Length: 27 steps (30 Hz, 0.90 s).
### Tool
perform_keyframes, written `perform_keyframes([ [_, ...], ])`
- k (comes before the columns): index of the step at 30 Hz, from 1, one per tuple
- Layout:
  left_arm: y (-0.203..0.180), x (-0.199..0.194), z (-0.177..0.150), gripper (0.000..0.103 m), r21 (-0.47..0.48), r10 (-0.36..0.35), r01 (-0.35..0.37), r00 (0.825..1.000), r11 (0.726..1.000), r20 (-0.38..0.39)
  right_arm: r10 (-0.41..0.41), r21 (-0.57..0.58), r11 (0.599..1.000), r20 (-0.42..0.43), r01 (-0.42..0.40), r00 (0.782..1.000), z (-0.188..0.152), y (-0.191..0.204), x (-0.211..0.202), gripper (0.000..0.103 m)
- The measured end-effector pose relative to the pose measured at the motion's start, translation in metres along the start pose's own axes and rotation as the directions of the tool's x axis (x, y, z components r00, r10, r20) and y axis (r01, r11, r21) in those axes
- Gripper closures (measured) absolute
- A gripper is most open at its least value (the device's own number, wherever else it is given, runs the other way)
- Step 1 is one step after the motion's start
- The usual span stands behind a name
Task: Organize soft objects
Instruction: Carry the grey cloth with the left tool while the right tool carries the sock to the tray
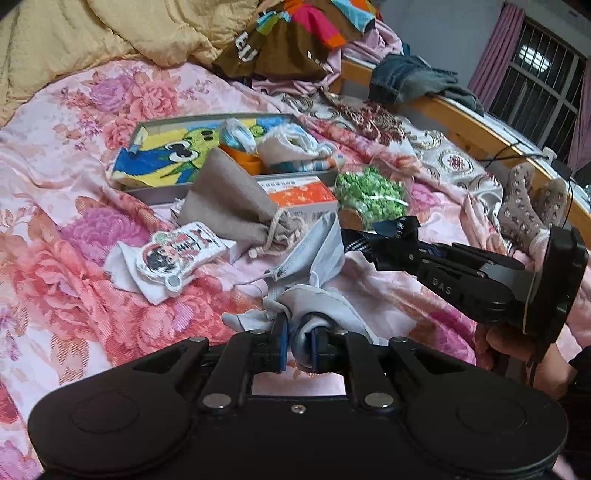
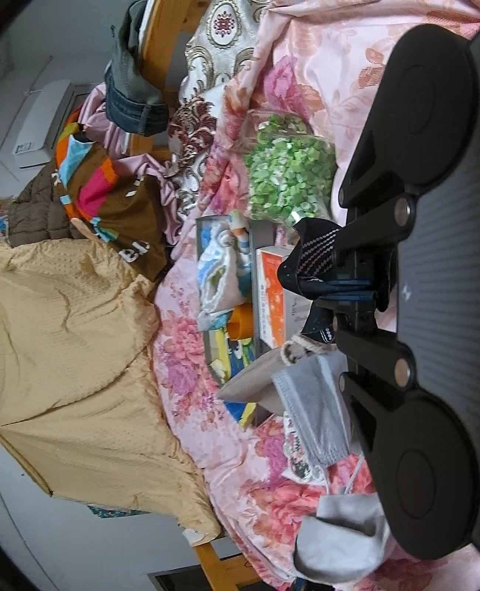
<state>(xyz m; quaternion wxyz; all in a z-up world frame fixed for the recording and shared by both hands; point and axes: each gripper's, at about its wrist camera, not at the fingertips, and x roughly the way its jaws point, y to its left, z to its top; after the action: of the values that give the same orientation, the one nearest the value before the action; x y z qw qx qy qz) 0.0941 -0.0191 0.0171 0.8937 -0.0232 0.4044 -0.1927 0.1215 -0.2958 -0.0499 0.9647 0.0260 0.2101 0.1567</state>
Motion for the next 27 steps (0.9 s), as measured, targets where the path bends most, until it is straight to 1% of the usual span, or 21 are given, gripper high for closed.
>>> perform_keyframes([
  [4, 0.004, -0.004, 0.006, 0.091, -0.008, -0.005, 0.005, 1.000, 1.000, 0.019, 0.006, -0.005, 1.000, 0.032, -0.006, 0.999, 0.005, 0.004, -0.006, 0.098],
  [10, 0.005, -0.014, 0.011, 0.091, 0.025, -0.059, 0.057, 0.996, 0.998, 0.061, 0.017, 0.000, 1.000, 0.043, -0.017, 0.999, 0.007, 0.006, -0.008, 0.097],
  [12, 0.005, -0.014, 0.009, 0.090, 0.044, -0.087, 0.085, 0.995, 0.995, 0.055, 0.044, 0.009, 0.999, 0.061, -0.045, 0.997, 0.009, 0.007, -0.012, 0.098],
  [15, 0.003, -0.012, 0.002, 0.090, 0.077, -0.092, 0.089, 0.995, 0.993, 0.047, 0.091, -0.004, 0.996, 0.070, -0.091, 0.993, 0.012, 0.013, -0.015, 0.098],
  [19, 0.004, -0.010, -0.012, 0.089, 0.091, -0.095, 0.091, 0.995, 0.992, 0.036, 0.176, -0.027, 0.984, 0.042, -0.175, 0.984, 0.011, 0.024, -0.012, 0.097],
  [23, 0.013, -0.013, -0.023, 0.088, 0.053, -0.100, 0.098, 0.994, 0.994, 0.049, 0.239, -0.032, 0.970, -0.010, -0.239, 0.971, 0.006, 0.035, -0.003, 0.098],
  [27, 0.026, -0.021, -0.029, 0.088, 0.021, -0.101, 0.100, 0.992, 0.995, 0.075, 0.282, -0.032, 0.958, -0.070, -0.285, 0.957, -0.002, 0.047, 0.010, 0.098],
])
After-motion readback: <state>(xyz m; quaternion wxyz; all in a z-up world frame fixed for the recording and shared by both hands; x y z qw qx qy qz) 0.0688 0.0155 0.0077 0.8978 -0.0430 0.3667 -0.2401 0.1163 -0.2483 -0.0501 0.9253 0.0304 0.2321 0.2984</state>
